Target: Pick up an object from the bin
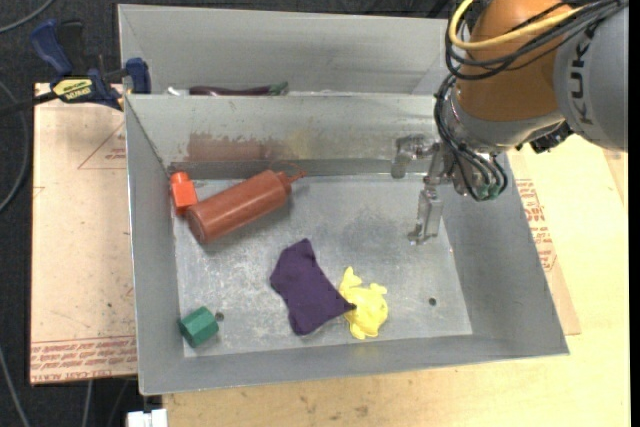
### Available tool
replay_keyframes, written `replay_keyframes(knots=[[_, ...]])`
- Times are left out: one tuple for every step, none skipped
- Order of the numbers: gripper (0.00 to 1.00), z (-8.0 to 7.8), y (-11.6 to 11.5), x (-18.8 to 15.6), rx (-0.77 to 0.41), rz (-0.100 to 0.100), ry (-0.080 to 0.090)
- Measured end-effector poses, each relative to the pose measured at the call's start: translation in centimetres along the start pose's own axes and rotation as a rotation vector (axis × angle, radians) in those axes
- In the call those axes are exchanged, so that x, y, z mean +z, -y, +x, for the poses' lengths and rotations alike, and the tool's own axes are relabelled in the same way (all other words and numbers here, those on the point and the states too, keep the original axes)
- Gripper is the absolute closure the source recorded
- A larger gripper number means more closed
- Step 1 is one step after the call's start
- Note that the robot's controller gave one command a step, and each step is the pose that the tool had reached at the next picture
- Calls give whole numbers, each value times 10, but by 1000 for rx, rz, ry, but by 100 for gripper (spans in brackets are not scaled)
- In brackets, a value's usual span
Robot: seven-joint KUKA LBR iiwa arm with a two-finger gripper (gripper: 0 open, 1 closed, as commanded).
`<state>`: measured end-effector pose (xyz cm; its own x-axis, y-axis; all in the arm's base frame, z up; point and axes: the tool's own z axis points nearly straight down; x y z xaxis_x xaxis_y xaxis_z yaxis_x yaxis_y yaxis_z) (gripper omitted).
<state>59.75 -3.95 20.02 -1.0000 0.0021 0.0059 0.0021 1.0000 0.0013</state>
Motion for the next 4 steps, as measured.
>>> replay_keyframes(knots=[[0,-2,0,-5,-1,1,8],[0,-2,-24,37,-46,2,14],[0,-7,-29,98,-43,-1,13],[0,-31,-45,124,-115,2,6]])
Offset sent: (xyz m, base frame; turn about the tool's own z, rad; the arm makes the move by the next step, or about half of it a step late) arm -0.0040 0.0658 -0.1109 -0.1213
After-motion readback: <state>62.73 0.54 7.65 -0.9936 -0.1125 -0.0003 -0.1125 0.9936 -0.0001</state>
